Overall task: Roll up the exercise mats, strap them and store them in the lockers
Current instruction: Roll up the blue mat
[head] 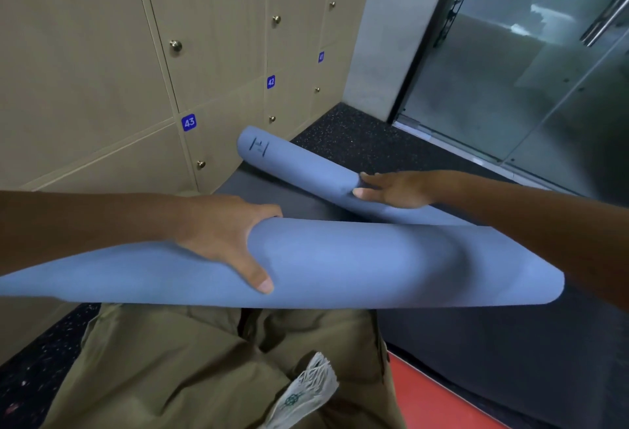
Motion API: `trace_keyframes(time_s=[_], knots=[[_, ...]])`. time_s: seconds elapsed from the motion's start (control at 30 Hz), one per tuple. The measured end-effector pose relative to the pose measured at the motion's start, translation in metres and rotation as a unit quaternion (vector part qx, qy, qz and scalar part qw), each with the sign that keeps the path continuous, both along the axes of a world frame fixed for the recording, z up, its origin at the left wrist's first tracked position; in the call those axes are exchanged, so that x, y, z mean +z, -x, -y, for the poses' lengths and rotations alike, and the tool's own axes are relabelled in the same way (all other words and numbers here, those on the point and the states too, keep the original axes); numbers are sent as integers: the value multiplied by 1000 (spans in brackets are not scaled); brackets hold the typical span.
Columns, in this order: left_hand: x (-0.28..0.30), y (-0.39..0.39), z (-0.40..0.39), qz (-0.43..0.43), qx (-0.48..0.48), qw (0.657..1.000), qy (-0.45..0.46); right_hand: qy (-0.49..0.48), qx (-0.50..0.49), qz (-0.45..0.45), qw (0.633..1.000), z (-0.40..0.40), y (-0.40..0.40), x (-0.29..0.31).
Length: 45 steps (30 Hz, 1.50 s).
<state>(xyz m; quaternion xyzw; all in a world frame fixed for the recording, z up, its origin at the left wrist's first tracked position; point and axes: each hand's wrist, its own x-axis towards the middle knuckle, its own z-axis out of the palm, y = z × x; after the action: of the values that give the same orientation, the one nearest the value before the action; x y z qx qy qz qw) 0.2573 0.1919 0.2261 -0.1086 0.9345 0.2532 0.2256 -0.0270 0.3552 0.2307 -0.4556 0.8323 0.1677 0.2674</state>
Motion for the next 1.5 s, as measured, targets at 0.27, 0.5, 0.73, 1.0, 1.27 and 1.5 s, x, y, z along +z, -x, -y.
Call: trace_keyframes(time_s=[0.27, 0.5, 0.73, 1.0, 1.27, 1.5], knots=[[-6, 7, 6, 19, 30, 999, -23, -19, 53, -175, 983, 30, 48, -23], [-10, 22, 28, 63, 26, 991, -113, 128, 6, -187, 974, 42, 75, -24], [-19, 42, 49, -5, -6, 992, -128, 129, 19, -172, 976, 51, 73, -35], [-4, 44, 47, -56, -28, 993, -97, 119, 16, -159, 980, 51, 90, -23], [0, 52, 37, -9, -25, 993, -119, 164, 4, -171, 971, 52, 109, -21], [-18, 57, 36, -88, -21, 996, -2, 203, -18, -177, 963, 50, 124, -30]])
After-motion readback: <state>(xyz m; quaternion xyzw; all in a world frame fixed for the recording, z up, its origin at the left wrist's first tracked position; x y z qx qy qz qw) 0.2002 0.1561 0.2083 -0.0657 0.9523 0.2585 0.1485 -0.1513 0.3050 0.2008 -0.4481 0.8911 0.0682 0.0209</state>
